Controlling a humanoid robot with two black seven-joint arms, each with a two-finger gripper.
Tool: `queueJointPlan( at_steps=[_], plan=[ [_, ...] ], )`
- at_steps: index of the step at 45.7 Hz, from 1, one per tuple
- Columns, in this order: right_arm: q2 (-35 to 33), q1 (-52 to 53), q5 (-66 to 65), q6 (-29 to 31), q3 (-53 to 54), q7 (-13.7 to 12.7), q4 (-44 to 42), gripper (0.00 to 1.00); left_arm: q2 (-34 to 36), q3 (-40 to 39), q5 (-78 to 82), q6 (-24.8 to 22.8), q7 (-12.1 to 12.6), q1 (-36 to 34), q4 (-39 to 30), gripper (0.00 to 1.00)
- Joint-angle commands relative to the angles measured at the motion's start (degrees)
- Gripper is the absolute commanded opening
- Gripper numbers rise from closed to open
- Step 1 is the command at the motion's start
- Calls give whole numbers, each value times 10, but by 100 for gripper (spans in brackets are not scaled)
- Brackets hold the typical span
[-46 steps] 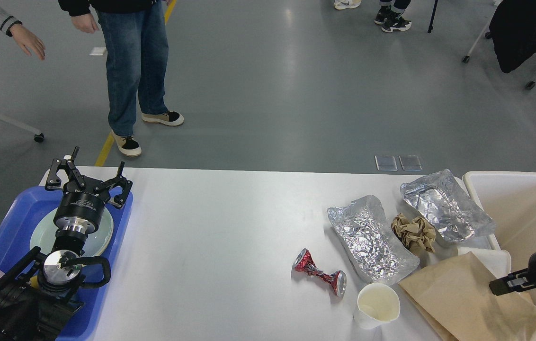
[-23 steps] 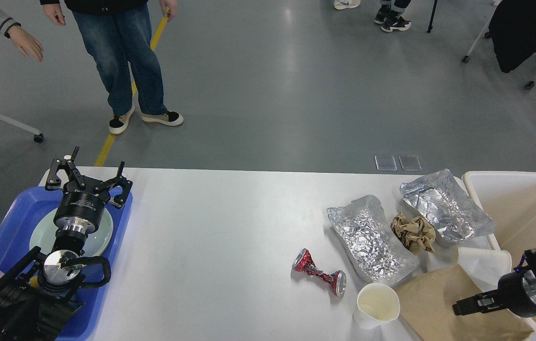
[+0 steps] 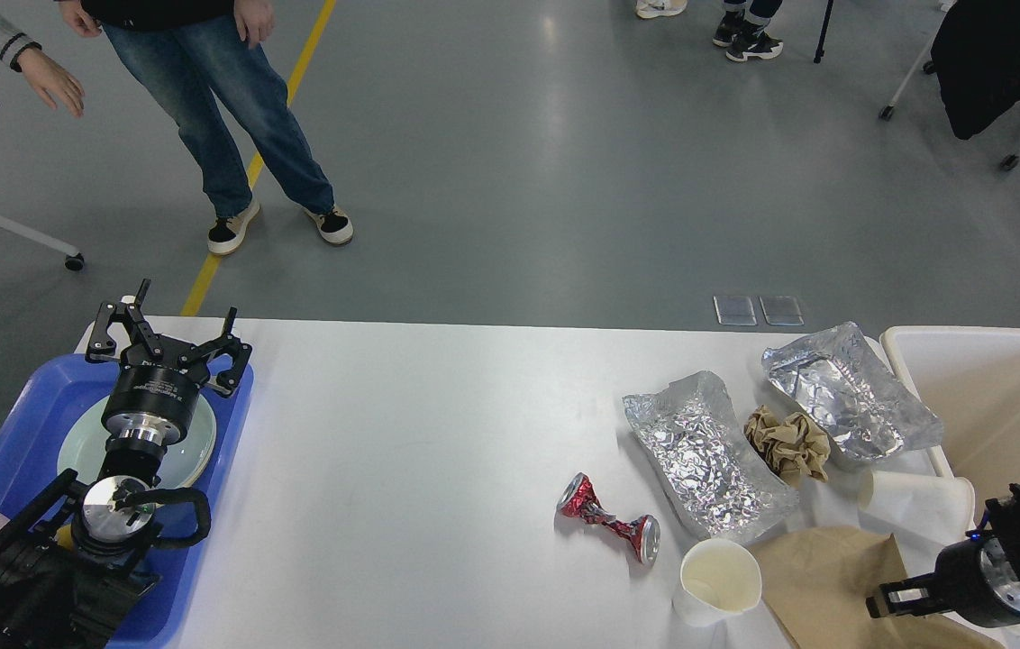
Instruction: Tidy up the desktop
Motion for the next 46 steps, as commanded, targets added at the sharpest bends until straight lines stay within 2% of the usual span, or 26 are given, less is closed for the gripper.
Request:
queueJointPlan(
  at_steps=[1,3,9,12,23,34,46],
  plan=[
    [-5,7,5,0,6,-8,9,0,0,0,0,0,0,0,0,96],
    [-5,10,8,2,11,-19,10,0,0,0,0,0,0,0,0,96],
    [-6,14,38,5,25,-83,36,0,0,0,0,0,0,0,0,96],
    [-6,16,39,5,27,-98,47,0,0,0,0,0,0,0,0,96],
    [-19,41,42,31,40,-106,69,0,0,0,0,0,0,0,0,96],
    [-90,142,38,47,45,-102,178,0,0,0,0,0,0,0,0,96],
    [-136,309,35,148,7,-102,242,0,0,0,0,0,0,0,0,96]
  ],
)
